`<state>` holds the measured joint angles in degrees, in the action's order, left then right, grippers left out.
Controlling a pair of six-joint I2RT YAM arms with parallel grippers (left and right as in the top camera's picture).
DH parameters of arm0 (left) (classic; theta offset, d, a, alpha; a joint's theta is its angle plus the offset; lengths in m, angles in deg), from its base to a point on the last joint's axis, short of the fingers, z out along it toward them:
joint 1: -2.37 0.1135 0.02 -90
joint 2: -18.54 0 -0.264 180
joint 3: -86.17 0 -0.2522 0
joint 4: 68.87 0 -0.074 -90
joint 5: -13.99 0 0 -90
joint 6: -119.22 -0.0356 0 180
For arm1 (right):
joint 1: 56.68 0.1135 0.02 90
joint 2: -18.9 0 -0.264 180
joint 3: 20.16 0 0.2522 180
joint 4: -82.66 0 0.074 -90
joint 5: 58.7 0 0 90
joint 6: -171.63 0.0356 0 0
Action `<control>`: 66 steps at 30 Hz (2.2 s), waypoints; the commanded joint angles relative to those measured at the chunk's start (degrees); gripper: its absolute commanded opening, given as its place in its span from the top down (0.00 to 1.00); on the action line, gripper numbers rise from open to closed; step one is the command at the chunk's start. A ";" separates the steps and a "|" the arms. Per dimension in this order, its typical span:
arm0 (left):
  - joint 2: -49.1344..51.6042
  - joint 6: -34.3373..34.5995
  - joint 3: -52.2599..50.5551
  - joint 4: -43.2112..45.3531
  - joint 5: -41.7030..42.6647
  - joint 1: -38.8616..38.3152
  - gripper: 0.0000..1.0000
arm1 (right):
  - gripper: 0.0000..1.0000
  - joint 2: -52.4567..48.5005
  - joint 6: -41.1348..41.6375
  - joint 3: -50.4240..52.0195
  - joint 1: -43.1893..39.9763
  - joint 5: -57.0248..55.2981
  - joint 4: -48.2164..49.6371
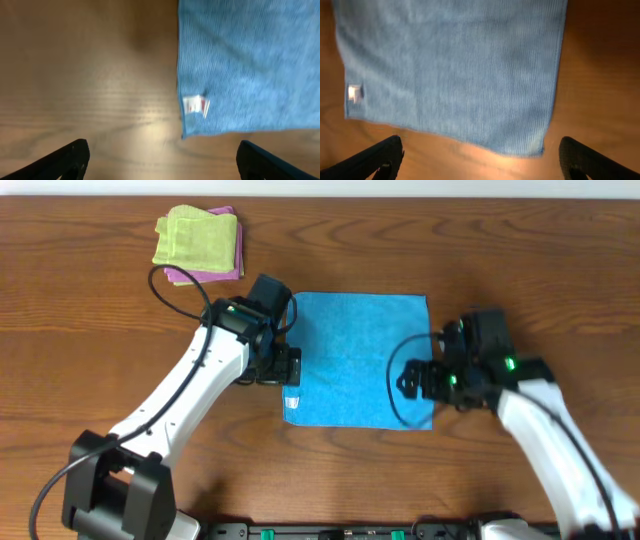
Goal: Fold the cloth
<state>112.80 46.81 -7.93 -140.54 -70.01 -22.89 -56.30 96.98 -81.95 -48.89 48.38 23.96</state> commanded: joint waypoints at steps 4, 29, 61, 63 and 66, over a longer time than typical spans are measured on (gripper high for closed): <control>-3.80 4.15 -8.04 2.29 -0.46 -5.77 0.05 | 0.01 15.98 2.25 15.54 0.39 4.42 7.39; -2.75 10.95 -25.70 30.62 -4.59 -11.08 0.05 | 0.02 11.56 10.34 31.01 0.39 -3.28 25.88; 1.27 21.90 -26.03 32.87 5.53 -13.07 0.42 | 0.13 3.19 10.34 31.01 0.44 -2.27 32.76; 1.27 21.92 -26.03 32.87 5.42 -13.07 0.51 | 0.13 3.19 10.34 31.01 0.44 -2.27 32.76; 1.27 21.90 -26.03 32.87 5.38 -13.07 0.52 | 0.12 3.19 10.34 31.01 0.44 -2.27 32.76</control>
<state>112.89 68.07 -32.87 -107.30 -65.44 -35.74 -50.42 106.01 -54.06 -48.89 45.28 58.88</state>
